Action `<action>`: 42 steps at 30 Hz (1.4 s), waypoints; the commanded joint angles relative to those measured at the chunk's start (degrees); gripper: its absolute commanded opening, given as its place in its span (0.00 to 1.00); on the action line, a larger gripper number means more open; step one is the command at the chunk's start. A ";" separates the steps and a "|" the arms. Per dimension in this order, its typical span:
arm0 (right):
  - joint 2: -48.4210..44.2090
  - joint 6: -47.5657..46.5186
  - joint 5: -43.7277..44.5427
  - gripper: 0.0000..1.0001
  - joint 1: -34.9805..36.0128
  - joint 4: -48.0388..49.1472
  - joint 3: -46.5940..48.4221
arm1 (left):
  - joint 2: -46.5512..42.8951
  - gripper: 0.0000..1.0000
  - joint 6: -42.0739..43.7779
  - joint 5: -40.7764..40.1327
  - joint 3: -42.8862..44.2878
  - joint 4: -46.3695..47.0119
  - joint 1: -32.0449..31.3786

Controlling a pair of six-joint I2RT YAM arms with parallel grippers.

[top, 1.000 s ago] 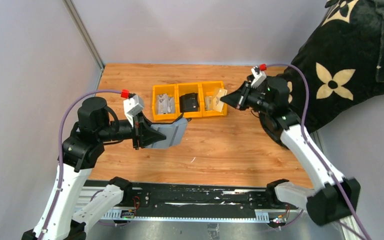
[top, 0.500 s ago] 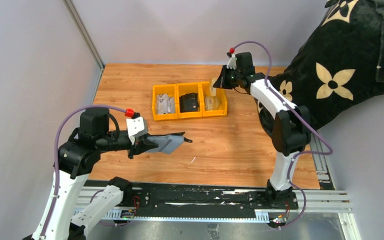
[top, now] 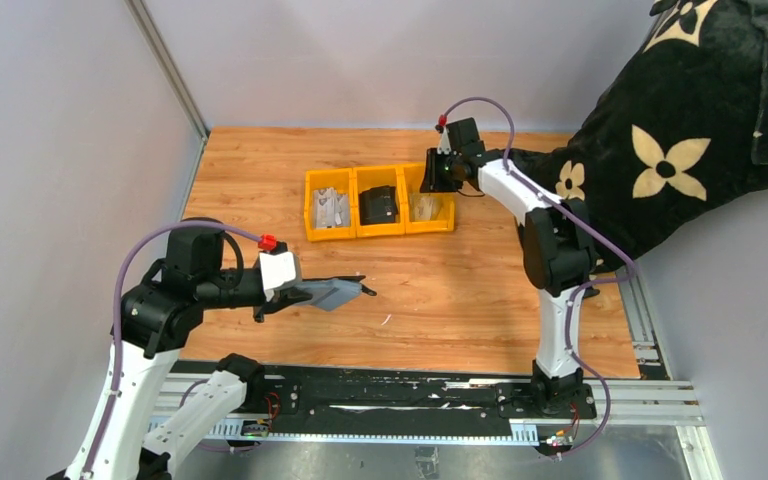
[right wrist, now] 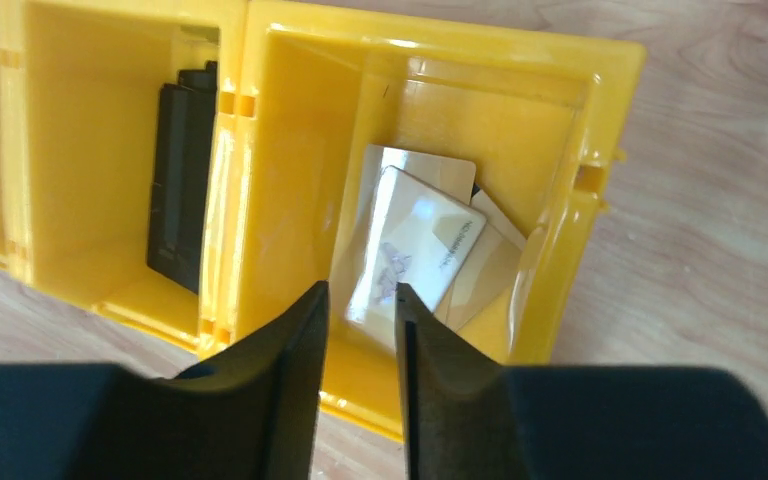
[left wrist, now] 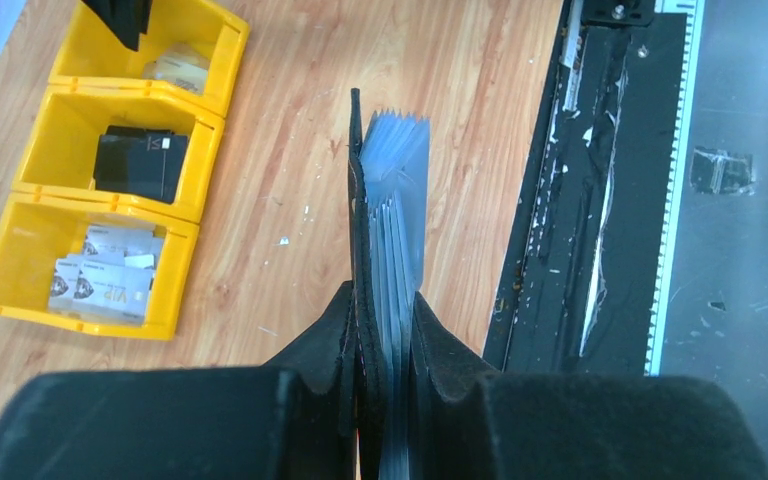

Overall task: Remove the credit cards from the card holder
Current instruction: Place the credit card in the storage box, then place the card holder at the center of the board.

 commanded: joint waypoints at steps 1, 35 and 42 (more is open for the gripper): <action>-8.63 -0.76 5.06 0.38 1.34 1.07 -2.79 | -1.85 0.02 3.82 1.47 -1.12 -0.18 0.17; -42.88 1.05 -9.95 0.80 44.55 32.71 -39.72 | -3.85 0.04 12.93 1.96 -3.81 -0.26 0.17; -41.42 3.53 -3.14 0.44 44.61 29.11 -40.23 | -3.96 0.26 16.59 -0.60 -4.81 -0.21 0.17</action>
